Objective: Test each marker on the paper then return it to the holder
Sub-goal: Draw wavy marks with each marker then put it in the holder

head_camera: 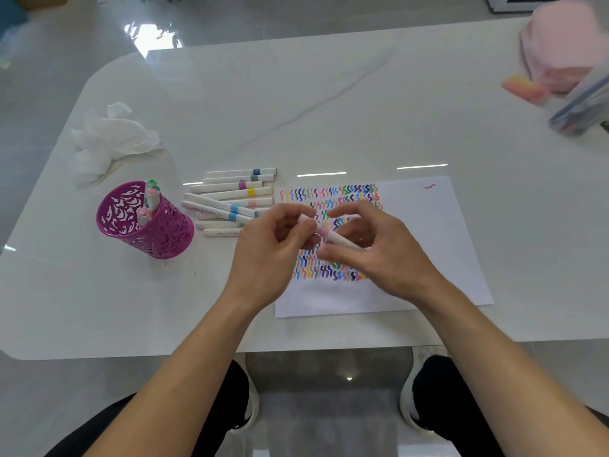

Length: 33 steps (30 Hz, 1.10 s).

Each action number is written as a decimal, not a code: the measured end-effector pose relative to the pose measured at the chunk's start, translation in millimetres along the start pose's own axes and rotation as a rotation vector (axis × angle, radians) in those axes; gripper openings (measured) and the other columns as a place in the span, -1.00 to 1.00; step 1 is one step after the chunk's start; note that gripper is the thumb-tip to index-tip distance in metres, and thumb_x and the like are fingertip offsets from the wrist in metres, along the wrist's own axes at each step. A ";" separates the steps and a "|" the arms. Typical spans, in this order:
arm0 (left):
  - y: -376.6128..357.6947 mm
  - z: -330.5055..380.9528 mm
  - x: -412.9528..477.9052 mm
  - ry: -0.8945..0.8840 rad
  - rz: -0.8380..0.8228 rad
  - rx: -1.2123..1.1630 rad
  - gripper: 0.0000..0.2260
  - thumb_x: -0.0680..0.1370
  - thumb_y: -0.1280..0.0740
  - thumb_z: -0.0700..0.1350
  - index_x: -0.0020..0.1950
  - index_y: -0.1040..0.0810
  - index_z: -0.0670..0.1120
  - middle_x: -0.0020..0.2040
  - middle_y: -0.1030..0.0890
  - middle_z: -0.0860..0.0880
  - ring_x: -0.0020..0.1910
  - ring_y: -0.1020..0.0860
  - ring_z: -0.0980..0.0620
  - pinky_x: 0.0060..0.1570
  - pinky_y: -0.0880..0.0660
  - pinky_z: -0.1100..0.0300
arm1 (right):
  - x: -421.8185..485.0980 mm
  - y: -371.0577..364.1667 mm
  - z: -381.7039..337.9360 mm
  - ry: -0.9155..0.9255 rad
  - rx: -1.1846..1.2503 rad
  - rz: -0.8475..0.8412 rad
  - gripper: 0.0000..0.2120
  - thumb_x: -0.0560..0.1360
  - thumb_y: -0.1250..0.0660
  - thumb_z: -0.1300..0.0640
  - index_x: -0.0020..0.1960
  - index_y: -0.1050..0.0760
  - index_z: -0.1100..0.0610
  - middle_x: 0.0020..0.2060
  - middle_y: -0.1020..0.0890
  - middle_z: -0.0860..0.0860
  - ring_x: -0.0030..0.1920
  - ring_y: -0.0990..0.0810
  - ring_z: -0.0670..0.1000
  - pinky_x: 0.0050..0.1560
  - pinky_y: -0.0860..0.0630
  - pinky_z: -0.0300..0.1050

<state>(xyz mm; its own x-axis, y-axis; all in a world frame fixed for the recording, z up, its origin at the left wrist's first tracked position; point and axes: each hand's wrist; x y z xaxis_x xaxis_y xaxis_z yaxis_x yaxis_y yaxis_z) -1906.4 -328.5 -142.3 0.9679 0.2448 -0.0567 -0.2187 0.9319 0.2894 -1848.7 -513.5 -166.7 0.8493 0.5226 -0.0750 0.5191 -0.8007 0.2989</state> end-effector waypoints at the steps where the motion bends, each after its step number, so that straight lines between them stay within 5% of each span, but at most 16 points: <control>1: -2.8 -0.4 -0.7 0.017 -0.011 0.000 -0.90 0.62 -0.37 -0.18 0.11 -0.65 -0.11 -0.15 -0.73 0.00 -0.17 -0.72 0.06 -0.10 -0.65 0.22 | -1.5 -0.2 -0.2 0.014 -0.054 -0.028 -0.50 0.37 -0.61 -0.18 0.22 -0.53 -0.14 -0.19 -0.73 -0.09 -0.22 -0.74 -0.05 -0.20 -0.67 -0.17; 4: -9.5 -1.6 -3.2 0.056 -0.070 -0.008 -0.93 0.62 -0.38 -0.16 0.06 -0.65 -0.09 -0.17 -0.73 0.01 -0.18 -0.72 0.04 -0.10 -0.66 0.16 | -3.8 1.7 1.8 0.049 -0.218 -0.021 -0.63 0.46 -0.57 -0.10 0.19 -0.56 -0.09 -0.31 -0.68 -0.13 -0.33 -0.68 -0.09 -0.22 -0.63 -0.10; 8: -15.5 -5.7 -3.5 0.057 -0.158 0.196 -0.96 0.62 -0.37 -0.09 0.02 -0.62 -0.02 -0.20 -0.71 0.05 -0.22 -0.68 0.14 -0.11 -0.65 0.14 | -5.3 9.6 5.9 0.059 -0.367 -0.046 -0.84 0.60 -0.41 -0.09 0.07 -0.64 -0.03 -0.24 -0.70 -0.09 -0.23 -0.66 -0.02 -0.13 -0.60 0.07; 17: -29.2 -5.7 1.0 0.020 -0.304 0.486 -0.85 0.68 -0.25 -0.03 0.06 -0.62 0.06 -0.17 -0.64 0.17 -0.21 -0.55 0.32 -0.27 -0.39 0.46 | -12.5 16.4 13.3 0.097 -0.687 -0.067 -0.68 0.64 -0.23 -0.18 -0.09 -0.55 0.02 -0.31 -0.57 -0.10 -0.30 -0.51 0.01 -0.35 -0.31 -0.14; 33: -42.9 -3.1 7.0 0.031 -0.210 0.400 -0.78 0.63 -0.35 -0.10 -0.16 -0.72 -0.03 -0.34 -0.66 0.06 -0.34 -0.58 0.14 -0.31 -0.51 0.29 | -18.7 22.5 24.4 0.141 -0.790 -0.002 -0.71 0.66 -0.20 -0.22 -0.01 -0.53 -0.04 -0.48 -0.40 -0.11 -0.39 -0.44 0.09 -0.39 -0.23 -0.09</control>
<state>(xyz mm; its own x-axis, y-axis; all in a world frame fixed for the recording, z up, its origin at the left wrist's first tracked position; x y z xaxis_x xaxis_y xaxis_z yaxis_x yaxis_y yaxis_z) -1890.6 -365.9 -158.0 0.9807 0.0751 -0.1805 0.0528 0.7872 0.6144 -1850.5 -548.5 -181.9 0.8006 0.5985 0.0291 0.2542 -0.3833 0.8880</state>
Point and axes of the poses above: each hand's wrist, its own x-axis towards the middle knuckle, its own y-axis out of the back of the hand, z = x × y
